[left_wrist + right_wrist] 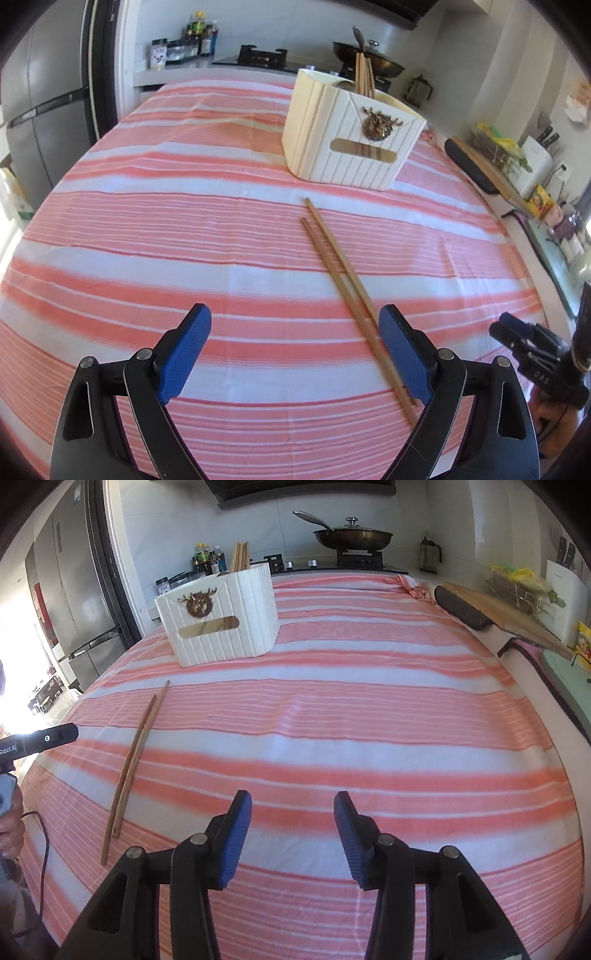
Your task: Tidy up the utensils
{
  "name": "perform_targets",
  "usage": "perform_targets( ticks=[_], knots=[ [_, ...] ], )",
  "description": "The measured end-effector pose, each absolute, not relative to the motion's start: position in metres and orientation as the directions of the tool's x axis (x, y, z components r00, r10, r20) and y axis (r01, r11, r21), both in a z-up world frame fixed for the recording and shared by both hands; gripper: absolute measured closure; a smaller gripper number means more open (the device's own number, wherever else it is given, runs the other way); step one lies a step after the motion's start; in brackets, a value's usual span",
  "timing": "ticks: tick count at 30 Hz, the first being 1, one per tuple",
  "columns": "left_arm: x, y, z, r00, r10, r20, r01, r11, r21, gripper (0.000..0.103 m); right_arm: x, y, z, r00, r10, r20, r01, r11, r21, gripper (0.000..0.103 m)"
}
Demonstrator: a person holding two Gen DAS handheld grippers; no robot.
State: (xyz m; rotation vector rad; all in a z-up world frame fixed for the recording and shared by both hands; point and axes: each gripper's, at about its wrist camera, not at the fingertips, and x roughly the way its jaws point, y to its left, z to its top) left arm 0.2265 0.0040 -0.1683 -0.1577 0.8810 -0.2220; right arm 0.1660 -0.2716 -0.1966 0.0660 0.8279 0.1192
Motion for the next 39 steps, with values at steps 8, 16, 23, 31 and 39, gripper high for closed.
perform_targets(
  ticks=[8, 16, 23, 31, 39],
  knots=[
    [0.213, -0.007, -0.182, 0.598, -0.23, -0.768, 0.099, 0.972, -0.214, 0.01, 0.153, -0.258, -0.205, 0.668, 0.133, -0.732, -0.092, 0.991, 0.097, 0.056],
    [0.212, -0.01, -0.189, 0.612, -0.129, -0.781, 0.056, 0.991, -0.119, 0.01, 0.157, -0.266, -0.21, 0.653, 0.148, -0.742, -0.066, 0.988, 0.138, 0.056],
    [0.213, -0.013, -0.196, 0.601, -0.102, -0.793, 0.059, 0.995, -0.083, 0.01, 0.158, -0.264, -0.211, 0.65, 0.138, -0.748, -0.065, 0.99, 0.127, 0.056],
    [0.212, 0.012, -0.196, 0.597, -0.117, -0.794, 0.007, 0.99, -0.14, 0.01, 0.164, -0.24, -0.204, 0.634, 0.086, -0.768, -0.097, 0.995, 0.032, 0.056],
    [0.206, 0.038, -0.193, 0.609, -0.119, -0.784, -0.064, 0.978, -0.198, 0.01, 0.203, -0.159, -0.185, 0.524, 0.359, -0.772, -0.384, 0.909, 0.162, 0.086]
  ],
)
